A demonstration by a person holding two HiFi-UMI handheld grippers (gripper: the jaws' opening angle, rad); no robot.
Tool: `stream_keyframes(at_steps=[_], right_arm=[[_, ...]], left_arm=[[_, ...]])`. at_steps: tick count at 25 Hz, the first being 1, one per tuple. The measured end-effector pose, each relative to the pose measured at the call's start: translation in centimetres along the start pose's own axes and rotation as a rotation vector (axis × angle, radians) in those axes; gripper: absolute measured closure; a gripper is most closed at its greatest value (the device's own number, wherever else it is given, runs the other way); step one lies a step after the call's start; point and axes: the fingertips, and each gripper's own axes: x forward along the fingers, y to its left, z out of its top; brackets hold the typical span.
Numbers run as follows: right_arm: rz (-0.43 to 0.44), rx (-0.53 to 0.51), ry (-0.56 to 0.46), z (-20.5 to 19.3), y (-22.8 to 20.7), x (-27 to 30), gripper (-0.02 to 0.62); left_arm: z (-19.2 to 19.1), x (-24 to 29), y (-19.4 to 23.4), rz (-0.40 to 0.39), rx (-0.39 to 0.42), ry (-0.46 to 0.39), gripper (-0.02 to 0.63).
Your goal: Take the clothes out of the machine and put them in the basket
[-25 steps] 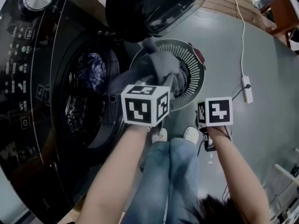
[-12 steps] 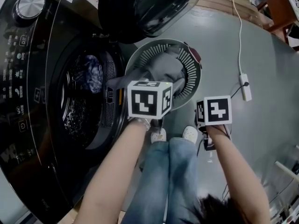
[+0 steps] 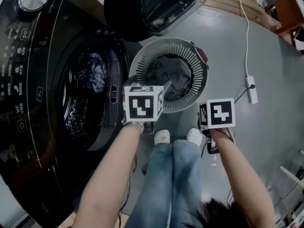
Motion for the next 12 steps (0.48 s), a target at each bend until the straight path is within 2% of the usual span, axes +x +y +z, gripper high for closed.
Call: stream_keyframes(at_steps=[6, 10, 12], right_arm=[[0.018, 0.001, -0.005, 0.6, 1.0, 0.9, 0.592], [0.025, -0.025, -0.004, 0.6, 2.0, 1.4, 0.592], [0.03, -0.031, 0.004, 0.2, 2.4, 1.8, 0.592]], left_arm=[[-2.1, -0.9, 6.1, 0.197, 0.049, 0.022, 0.138], [-4.0, -2.0, 11.5, 0.412, 0.059, 0.065, 0.138], [-4.3, -2.9, 14.3, 0.52, 0.044, 0.06, 0.138]])
